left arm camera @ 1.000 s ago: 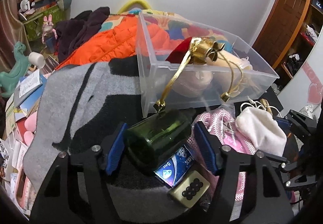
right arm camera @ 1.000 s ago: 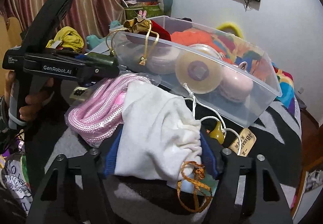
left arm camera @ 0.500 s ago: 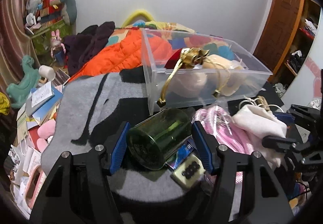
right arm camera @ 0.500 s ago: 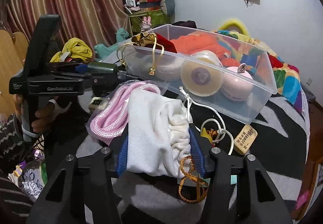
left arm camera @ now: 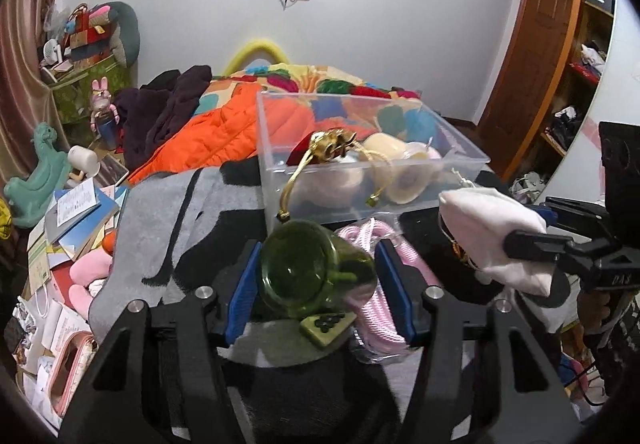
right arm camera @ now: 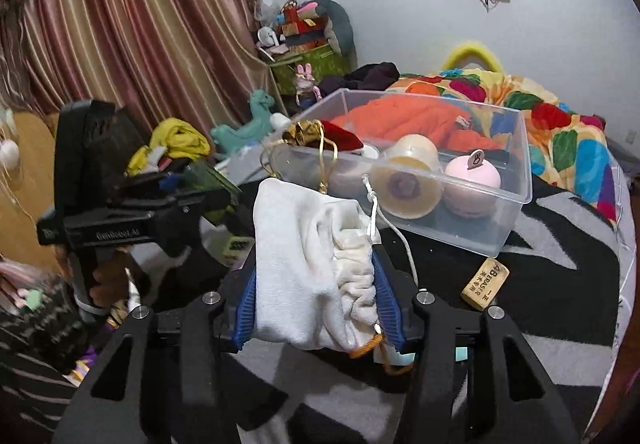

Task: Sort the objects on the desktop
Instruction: 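Lift the green bottle with the left tool while the right tool lifts the white bag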

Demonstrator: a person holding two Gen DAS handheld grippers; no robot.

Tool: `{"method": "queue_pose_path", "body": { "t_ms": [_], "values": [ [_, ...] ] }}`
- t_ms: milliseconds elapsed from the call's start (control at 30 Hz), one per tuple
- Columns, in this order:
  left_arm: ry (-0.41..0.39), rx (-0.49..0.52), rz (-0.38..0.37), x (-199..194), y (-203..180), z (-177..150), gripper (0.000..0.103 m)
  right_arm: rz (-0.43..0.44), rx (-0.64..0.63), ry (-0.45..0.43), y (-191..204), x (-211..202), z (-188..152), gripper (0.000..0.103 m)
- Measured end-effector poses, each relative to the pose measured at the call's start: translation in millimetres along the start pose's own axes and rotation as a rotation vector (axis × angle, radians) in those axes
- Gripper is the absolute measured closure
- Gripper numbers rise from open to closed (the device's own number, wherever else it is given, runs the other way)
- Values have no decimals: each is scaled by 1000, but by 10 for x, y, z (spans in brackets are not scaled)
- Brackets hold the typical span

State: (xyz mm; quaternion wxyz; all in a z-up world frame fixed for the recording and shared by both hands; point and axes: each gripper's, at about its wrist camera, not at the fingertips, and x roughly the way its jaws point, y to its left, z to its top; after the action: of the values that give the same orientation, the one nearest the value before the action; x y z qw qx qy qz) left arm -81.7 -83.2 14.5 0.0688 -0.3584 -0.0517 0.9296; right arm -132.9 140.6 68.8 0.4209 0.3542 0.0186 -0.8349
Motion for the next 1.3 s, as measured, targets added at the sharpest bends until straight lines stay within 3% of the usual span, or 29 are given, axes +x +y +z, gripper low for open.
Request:
{"method": "queue_pose_path", "body": {
  "t_ms": [167,333,400,533,867,1000,1200,1300],
  "values": [
    [36,16,-1,98,-55,-31,59,2,29,-50,-36,-155,59,56],
    [81,46,39,233,-81,-138,59,1,61,-84,-140,-266,125,56],
    [89,41,22,238,-53,-183,58,-2,71,-84,-170,-273,127,56],
    [91,26,23,225,-8,-253,42,8,92,-48,-241,-193,79,56],
    [84,30,-64,70,-127,-357,42,9,115,0,-306,-27,-13,56],
    [83,55,-15,66,-213,-407,42,23,125,-14,-306,-78,4,56],
    [140,11,-16,189,-130,-567,42,19,143,-62,-337,-204,111,56],
    [143,-2,16,187,-95,-612,56,6,147,-82,-357,-238,169,56]
  ]
}}
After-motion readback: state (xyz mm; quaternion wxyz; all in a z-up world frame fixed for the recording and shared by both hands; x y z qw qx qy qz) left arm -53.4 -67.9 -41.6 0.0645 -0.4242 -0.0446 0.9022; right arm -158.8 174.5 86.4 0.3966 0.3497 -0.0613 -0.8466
